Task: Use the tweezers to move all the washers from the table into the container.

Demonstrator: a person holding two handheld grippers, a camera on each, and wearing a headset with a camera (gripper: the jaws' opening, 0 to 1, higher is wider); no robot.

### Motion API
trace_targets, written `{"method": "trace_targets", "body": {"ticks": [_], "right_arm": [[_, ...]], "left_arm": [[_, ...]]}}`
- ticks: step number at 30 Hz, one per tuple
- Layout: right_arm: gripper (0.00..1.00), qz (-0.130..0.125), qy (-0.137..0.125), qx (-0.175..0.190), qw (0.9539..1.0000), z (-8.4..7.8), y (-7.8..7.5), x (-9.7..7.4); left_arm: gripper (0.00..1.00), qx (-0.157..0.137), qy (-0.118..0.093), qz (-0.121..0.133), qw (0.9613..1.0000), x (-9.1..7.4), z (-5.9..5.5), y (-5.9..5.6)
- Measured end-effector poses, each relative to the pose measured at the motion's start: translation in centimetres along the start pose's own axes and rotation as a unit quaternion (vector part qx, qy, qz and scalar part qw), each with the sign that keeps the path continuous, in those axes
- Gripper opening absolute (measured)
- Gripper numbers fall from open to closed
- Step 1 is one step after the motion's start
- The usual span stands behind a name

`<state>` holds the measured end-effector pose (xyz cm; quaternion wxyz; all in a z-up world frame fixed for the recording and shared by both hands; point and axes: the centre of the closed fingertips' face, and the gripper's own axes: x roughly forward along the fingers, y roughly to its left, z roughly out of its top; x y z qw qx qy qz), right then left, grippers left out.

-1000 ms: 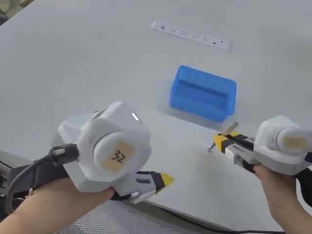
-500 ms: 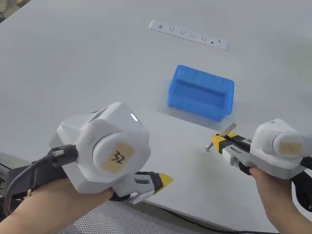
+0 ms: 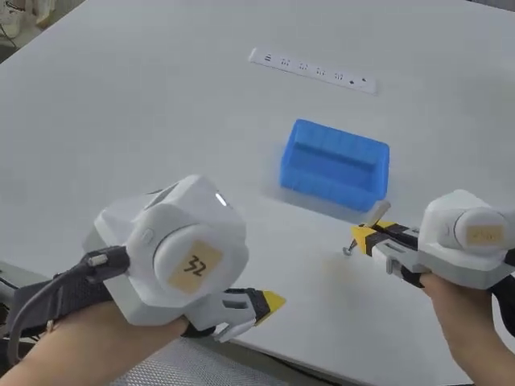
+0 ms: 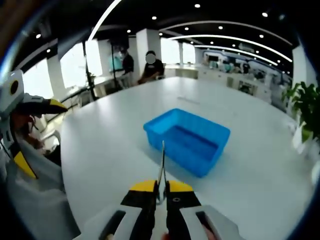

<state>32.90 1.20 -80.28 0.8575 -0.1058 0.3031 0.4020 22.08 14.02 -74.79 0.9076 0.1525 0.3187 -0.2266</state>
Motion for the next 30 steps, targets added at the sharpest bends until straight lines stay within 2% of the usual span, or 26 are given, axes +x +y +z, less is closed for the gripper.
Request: {"method": "trace_targets", "body": {"ticks": [14,20,30], "right_arm": [[0.03,0.005,-0.027,-0.013,0.9995,3.4,1.1,-1.3],[0.03,-0.002,-0.04,-0.02,0.999,5.0,0.4,-1.4],[0.03,-0.033,-0.066,-0.017,0.9971,7.7,-2.1,-0.2]], "left_arm": [[0.99,0.004,-0.002,0.001,1.0,-0.1,0.2,0.0],[0.99,0.003,-0.003,0.004,1.0,-0.2,0.2,0.2],[0.99,0.005,-0.002,0.001,1.0,-0.2,0.1,-0.1]]}}
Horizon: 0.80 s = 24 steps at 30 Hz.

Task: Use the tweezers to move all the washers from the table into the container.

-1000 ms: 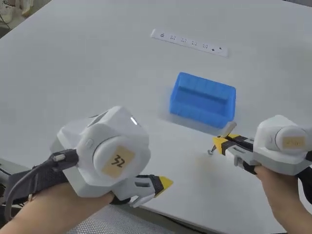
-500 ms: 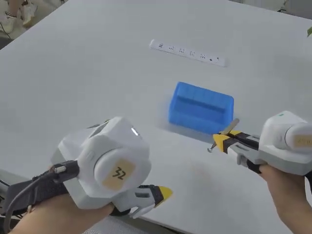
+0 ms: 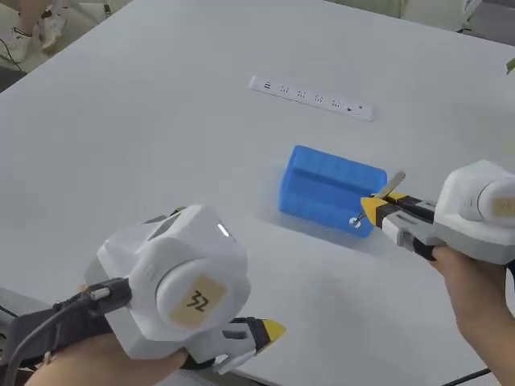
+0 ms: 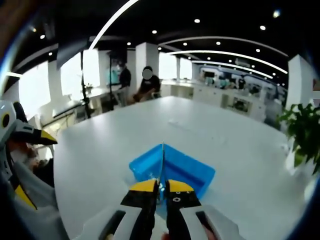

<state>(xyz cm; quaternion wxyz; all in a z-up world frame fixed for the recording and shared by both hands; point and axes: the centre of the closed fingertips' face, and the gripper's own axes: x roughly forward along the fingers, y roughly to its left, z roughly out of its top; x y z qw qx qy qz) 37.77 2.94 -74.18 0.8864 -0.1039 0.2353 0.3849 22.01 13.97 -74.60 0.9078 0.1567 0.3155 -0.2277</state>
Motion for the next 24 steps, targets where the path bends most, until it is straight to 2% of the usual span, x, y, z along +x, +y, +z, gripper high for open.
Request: {"method": "trace_targets", "body": {"ticks": [10,17,24], "right_arm": [[0.03,-0.01,0.0,0.016,0.9998,0.5,-2.2,2.5],[0.03,-0.009,0.005,0.014,0.9999,0.6,-2.4,3.7],[0.03,-0.013,0.02,0.014,0.9996,-0.6,-2.8,4.3]], "left_arm": [[0.99,-0.005,-0.001,0.006,1.0,-0.1,-0.2,0.4],[0.99,-0.003,-0.002,0.004,1.0,-0.1,-0.1,0.1],[0.99,0.0,-0.001,0.003,1.0,0.0,-0.1,0.1]]}}
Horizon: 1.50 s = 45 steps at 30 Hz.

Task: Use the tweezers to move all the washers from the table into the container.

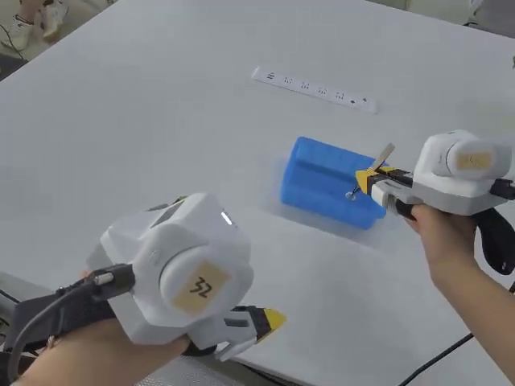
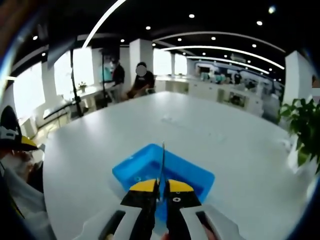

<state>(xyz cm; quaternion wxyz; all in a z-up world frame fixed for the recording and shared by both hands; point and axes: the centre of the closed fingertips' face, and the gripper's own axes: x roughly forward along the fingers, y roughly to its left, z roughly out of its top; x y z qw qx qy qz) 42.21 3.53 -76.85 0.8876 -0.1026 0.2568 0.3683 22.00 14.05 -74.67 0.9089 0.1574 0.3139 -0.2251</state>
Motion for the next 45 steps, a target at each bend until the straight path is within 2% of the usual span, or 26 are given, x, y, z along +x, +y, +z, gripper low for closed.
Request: {"method": "trace_targets", "body": {"ticks": [10,22,38,45], "right_arm": [[0.03,0.0,0.02,-0.009,0.9998,-1.2,-0.4,0.7],[0.03,0.013,0.037,-0.011,0.9992,-2.5,-0.3,2.4],[0.03,0.014,0.043,-0.002,0.999,-2.8,-0.6,3.0],[0.03,0.014,0.05,-0.001,0.9986,-3.4,-0.7,3.1]], "left_arm": [[0.99,-0.002,-0.001,0.002,1.0,-0.2,0.0,0.1],[0.99,0.0,0.003,0.0,1.0,0.0,0.1,0.1],[0.99,-0.004,0.01,-0.009,0.9999,0.6,-0.2,-0.1],[0.99,-0.008,0.012,-0.007,0.9999,0.6,-0.5,0.2]]}}
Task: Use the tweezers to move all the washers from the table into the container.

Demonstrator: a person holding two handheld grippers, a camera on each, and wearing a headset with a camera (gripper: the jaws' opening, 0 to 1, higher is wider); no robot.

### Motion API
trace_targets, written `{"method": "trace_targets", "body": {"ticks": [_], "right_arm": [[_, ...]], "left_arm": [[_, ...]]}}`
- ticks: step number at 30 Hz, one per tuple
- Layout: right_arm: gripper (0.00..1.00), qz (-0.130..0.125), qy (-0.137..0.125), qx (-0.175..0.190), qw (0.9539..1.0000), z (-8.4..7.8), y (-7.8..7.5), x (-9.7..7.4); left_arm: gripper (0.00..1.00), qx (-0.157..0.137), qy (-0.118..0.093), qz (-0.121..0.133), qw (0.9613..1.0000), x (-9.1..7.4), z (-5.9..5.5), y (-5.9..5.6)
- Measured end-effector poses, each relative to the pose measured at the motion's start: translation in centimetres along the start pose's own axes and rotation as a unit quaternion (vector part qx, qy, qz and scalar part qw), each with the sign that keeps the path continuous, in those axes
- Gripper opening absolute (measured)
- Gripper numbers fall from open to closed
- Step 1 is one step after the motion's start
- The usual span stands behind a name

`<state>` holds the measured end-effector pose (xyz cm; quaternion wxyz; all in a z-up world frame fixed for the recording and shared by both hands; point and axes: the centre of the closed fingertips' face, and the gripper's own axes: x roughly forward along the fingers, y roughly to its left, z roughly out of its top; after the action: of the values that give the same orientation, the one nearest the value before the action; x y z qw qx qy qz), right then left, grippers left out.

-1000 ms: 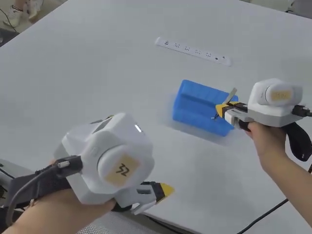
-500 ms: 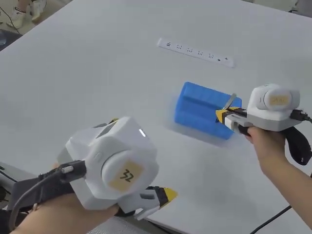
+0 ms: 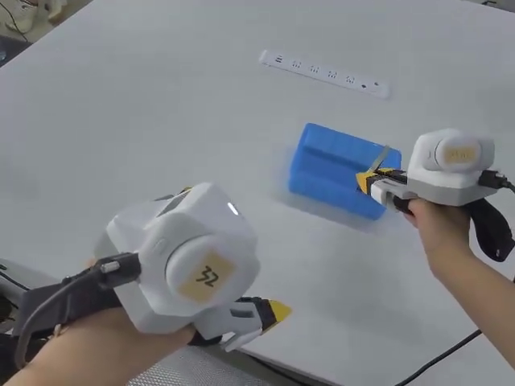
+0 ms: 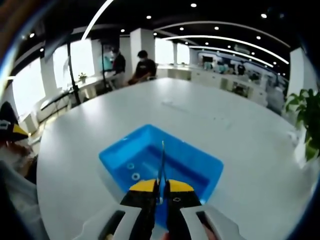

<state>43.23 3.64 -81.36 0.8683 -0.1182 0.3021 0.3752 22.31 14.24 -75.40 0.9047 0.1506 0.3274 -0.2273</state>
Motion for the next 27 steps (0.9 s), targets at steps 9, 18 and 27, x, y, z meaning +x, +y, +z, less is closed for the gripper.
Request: {"method": "trace_targets", "body": {"ticks": [9,18,27], "right_arm": [[0.03,-0.001,0.0,-0.001,1.0,-0.3,-0.1,0.4],[0.04,-0.005,-0.005,-0.005,1.0,0.1,0.0,0.2],[0.04,-0.009,-0.043,-0.011,0.999,2.7,0.5,-2.1]], "left_arm": [[0.99,-0.002,0.002,0.001,1.0,0.1,-0.2,0.2],[0.95,-0.026,-0.032,0.017,0.999,-0.3,1.4,1.0],[0.93,-0.011,-0.051,0.0,0.9986,-0.4,3.5,0.7]]}}
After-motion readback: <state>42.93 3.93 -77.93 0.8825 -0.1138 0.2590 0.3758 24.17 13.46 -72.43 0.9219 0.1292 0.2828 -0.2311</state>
